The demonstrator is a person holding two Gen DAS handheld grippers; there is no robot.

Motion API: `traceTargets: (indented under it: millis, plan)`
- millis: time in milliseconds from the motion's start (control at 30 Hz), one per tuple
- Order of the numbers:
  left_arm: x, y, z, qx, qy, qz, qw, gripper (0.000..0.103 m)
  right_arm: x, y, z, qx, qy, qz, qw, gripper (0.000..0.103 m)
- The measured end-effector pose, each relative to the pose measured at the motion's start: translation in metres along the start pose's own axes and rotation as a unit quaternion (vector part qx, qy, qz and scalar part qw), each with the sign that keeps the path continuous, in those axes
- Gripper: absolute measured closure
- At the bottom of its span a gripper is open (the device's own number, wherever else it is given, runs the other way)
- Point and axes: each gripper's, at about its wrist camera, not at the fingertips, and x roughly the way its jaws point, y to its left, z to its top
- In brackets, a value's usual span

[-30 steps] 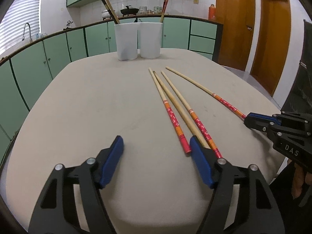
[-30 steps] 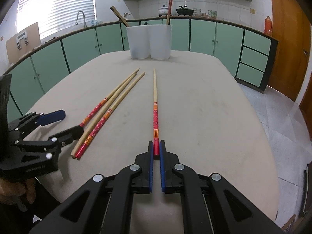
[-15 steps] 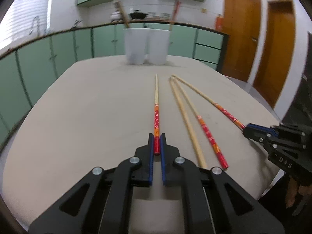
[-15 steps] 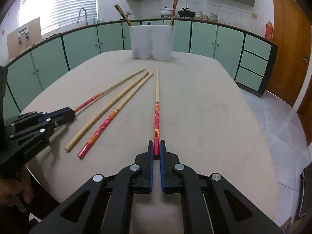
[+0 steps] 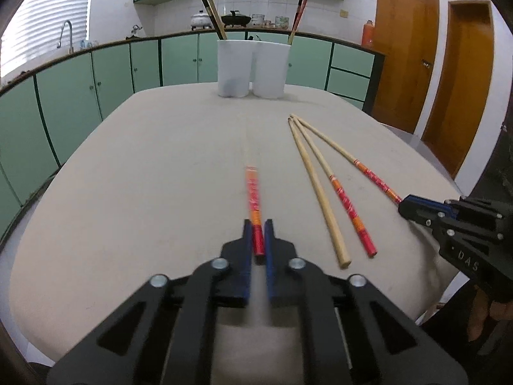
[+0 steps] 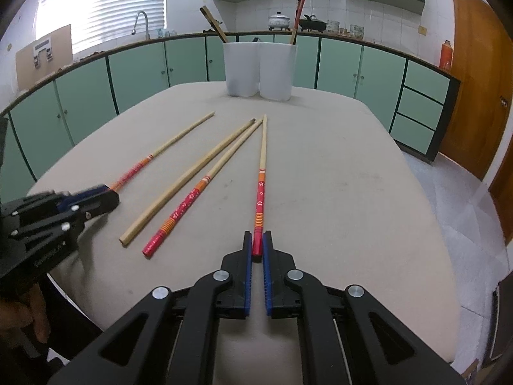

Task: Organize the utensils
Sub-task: 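Lift and carry both red-patterned chopsticks toward the white holder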

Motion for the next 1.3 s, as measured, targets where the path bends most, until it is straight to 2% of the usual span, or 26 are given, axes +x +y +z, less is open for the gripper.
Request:
traceTargets:
  millis: [200, 367, 500, 667, 1000, 1167, 1300]
  plan:
    - [-0.034, 0.008, 0.038, -0.024, -0.017, -0.013, 0.9995, 0.098, -0.038, -0.007, 0.029, 0.024, -0.017, 0.013, 0.999, 0.097]
    - [-0.066, 0.011, 0.082, -0.011, -0.037, -0.022, 0.9990, 0.098, -0.073, -0.015, 0.082, 0.014, -0.026, 0.020, 0.999, 0.097]
    - [-0.076, 0.015, 0.114, 0.004, -0.035, -0.030, 0.9989, 0.098, -0.085, -0.022, 0.127, -0.003, -0.015, 0.030, 0.999, 0.097]
    - [-0.071, 0.025, 0.157, 0.012, -0.014, -0.049, 0.9986, 0.098, -0.082, -0.027, 0.176, -0.029, 0.010, 0.040, 0.999, 0.097]
    - [-0.050, 0.031, 0.226, 0.023, 0.041, -0.087, 0.9951, 0.098, -0.059, -0.027, 0.245, -0.054, 0.069, 0.047, 0.995, 0.097]
    - [-0.045, 0.030, 0.253, 0.038, 0.048, -0.084, 0.9946, 0.098, -0.055, -0.028, 0.275, -0.049, 0.096, 0.052, 0.993, 0.097]
    - [-0.044, 0.029, 0.268, 0.043, 0.048, -0.080, 0.9947, 0.098, -0.057, -0.021, 0.291, -0.068, 0.105, 0.041, 0.991, 0.097]
